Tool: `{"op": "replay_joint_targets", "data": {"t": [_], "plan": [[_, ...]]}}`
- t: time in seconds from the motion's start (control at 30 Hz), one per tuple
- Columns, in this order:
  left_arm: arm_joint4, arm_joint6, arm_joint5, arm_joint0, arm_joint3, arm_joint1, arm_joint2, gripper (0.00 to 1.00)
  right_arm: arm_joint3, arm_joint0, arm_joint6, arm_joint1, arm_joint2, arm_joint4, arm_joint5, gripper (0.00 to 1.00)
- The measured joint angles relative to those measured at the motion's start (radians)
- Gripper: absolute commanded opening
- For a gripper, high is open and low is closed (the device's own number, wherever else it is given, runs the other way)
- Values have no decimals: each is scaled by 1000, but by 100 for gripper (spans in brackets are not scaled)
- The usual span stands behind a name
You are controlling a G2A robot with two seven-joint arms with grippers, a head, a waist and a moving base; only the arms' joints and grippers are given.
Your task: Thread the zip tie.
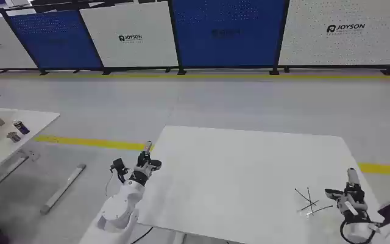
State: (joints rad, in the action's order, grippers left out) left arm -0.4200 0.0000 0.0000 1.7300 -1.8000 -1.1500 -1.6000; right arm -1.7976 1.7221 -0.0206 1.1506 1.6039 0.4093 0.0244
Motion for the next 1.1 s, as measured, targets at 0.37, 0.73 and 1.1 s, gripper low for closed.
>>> {"op": "replay_joint_targets", "data": {"t": [0.37,0.73,1.1], "plan": [[0,0,0,0,0,0,0,100,-10,14,-325,-27,86,-118,47,100],[0,0,0,0,0,0,0,100,-10,14,-319,-26,85,-117,46,100],[0,0,0,0,0,0,0,100,39,16,-684,-58,237,-39,4,100]]}}
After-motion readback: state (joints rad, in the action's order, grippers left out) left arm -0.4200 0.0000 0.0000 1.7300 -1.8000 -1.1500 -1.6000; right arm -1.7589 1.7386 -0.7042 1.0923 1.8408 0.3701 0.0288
